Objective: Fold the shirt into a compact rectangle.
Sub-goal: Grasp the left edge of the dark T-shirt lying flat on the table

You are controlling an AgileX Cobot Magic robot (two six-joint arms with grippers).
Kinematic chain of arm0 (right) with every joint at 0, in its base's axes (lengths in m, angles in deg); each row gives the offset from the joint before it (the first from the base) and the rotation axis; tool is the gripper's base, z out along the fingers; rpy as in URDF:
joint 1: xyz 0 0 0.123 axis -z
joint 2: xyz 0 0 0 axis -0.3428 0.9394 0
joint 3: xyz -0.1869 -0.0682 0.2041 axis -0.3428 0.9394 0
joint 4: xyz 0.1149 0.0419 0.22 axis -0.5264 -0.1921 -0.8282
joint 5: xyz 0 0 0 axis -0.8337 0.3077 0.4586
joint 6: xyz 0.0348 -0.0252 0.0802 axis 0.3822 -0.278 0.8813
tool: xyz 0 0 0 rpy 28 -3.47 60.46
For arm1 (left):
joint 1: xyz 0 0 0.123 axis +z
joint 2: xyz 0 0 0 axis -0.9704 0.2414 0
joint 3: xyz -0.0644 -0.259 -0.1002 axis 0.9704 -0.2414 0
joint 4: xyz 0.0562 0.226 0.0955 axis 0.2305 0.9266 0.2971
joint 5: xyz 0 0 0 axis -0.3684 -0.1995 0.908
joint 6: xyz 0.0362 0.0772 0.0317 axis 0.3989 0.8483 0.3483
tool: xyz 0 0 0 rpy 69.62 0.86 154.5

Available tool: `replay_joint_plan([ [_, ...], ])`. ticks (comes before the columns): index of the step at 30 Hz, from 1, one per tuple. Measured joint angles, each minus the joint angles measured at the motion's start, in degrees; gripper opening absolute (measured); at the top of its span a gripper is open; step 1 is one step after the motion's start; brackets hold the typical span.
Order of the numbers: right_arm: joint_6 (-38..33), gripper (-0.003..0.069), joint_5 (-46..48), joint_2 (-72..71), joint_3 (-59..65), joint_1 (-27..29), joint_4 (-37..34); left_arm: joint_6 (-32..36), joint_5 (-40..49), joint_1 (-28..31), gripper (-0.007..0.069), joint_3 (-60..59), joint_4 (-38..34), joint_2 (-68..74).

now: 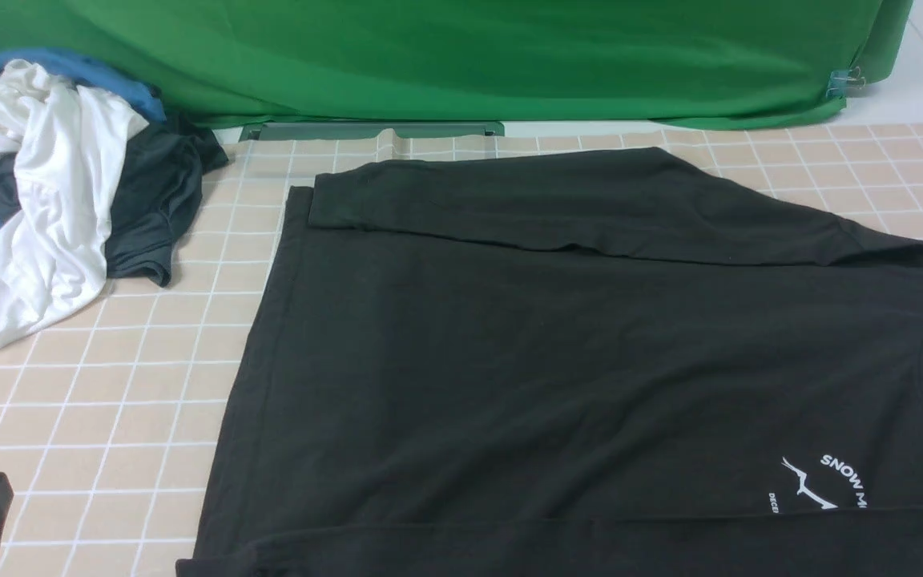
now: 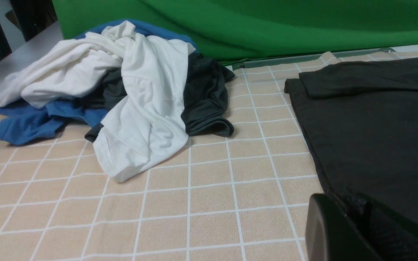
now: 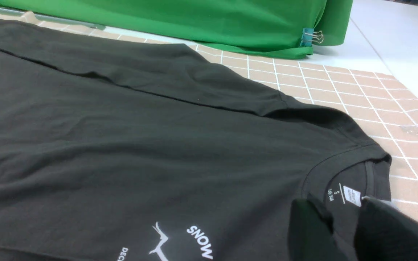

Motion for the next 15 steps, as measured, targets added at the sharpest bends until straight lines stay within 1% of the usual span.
replay_joint_plan([
  [15,0.0,0.0238,0.0,0.0,0.0,0.0,0.0,0.0,0.0,0.0,0.0022,0.0,0.0,0.0],
])
